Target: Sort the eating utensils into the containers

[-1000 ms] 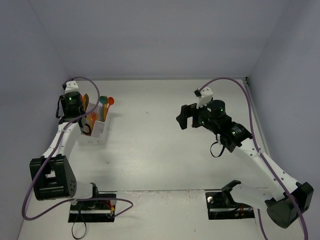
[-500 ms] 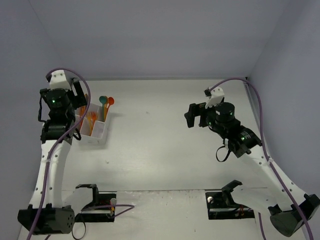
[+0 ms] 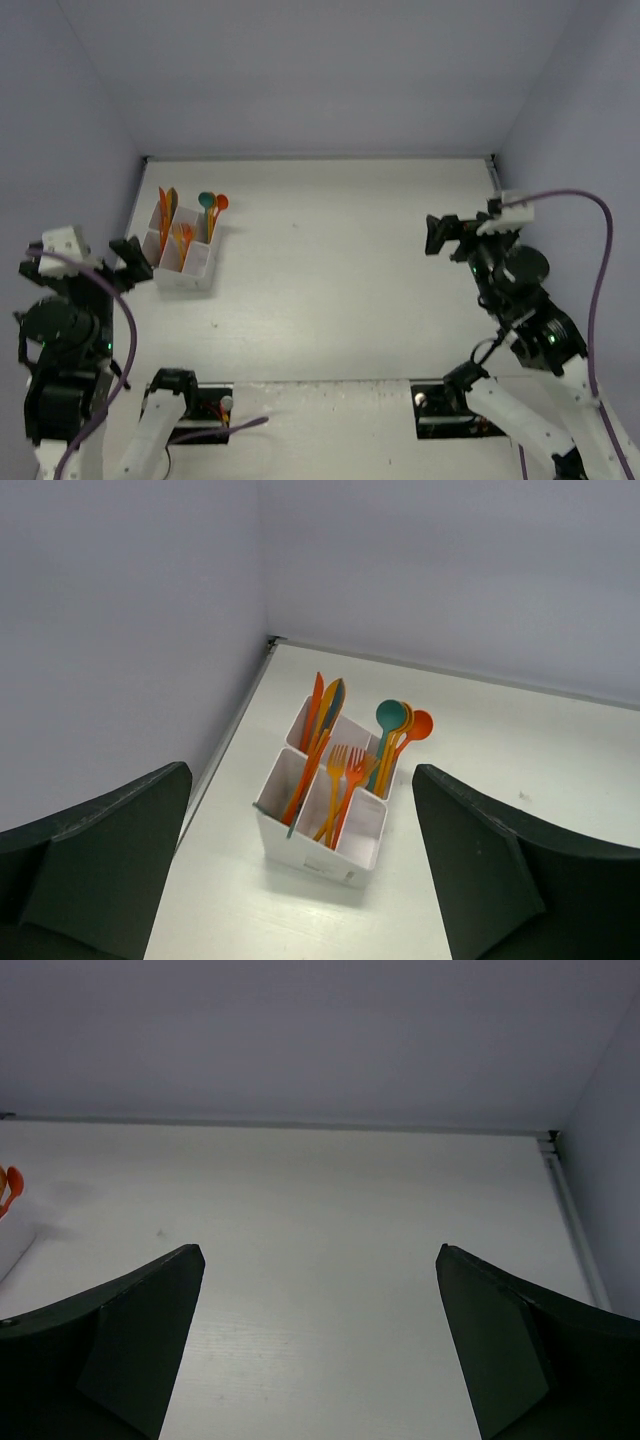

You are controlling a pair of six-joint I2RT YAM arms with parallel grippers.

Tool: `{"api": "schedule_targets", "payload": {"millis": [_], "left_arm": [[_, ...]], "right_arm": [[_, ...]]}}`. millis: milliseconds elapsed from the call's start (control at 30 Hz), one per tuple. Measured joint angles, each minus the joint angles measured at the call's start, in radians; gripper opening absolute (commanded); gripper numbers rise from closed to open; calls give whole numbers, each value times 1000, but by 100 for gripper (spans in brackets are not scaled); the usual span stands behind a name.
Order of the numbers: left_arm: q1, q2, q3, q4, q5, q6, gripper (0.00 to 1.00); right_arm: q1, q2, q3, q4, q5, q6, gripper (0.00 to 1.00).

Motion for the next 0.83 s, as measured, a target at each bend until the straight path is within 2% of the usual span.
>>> {"api": "schedule_targets", "payload": {"millis": [233, 467, 833], "left_arm": [[0, -112, 31, -203, -33, 23, 94], [0, -156, 75, -333, -80, 39, 94], [-1, -227, 101, -426, -152, 47, 94]], "right_arm": [[0, -144, -2, -19, 96, -42, 100], [0, -157, -14, -53, 135, -84, 100], [2, -167, -19, -74, 135, -97, 100]]}}
